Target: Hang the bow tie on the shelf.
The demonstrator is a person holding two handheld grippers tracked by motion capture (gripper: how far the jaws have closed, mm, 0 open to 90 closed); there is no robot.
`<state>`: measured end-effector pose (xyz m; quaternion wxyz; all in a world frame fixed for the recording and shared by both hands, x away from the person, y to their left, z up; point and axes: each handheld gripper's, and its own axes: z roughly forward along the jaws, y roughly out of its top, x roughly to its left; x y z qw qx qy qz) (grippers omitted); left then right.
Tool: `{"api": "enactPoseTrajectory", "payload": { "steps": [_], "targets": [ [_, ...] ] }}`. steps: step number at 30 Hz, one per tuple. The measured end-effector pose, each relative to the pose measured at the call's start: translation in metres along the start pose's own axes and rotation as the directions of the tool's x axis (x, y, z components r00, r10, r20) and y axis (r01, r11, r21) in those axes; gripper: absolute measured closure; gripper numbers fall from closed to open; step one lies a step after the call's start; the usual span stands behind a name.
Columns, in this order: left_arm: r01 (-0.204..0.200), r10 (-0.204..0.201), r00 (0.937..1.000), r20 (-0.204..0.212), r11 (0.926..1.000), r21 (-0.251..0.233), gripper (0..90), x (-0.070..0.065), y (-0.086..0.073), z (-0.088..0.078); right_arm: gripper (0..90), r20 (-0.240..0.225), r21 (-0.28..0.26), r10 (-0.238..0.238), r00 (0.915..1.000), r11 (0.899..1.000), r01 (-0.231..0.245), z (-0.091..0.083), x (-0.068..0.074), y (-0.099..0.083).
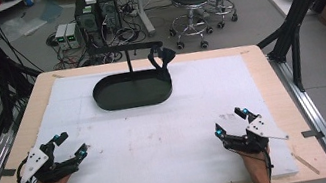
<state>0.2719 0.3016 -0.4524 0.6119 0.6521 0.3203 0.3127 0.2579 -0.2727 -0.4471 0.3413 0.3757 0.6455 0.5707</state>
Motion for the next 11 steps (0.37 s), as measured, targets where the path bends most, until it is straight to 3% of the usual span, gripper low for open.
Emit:
{"api": "enactPoseTrajectory", "payload": {
  "steps": [4, 11],
  "targets": [
    [0.003, -0.003, 1.0, -0.001, 1.0, 0.001, 18.4, 0.0001, 0.0, 0.0001, 12.0, 0.041, -0.063, -0.013, 0.9991, 0.998, 0.016, -0.0044, 0.0043, -0.0062],
    [0.008, -0.008, 1.0, -0.001, 1.0, -0.006, 18.3, 0.0004, -0.0003, -0.0005, 12.0, 0.049, -0.082, 0.006, 0.9988, 0.997, -0.002, -0.0067, 0.0039, -0.0077]
  ]
}}
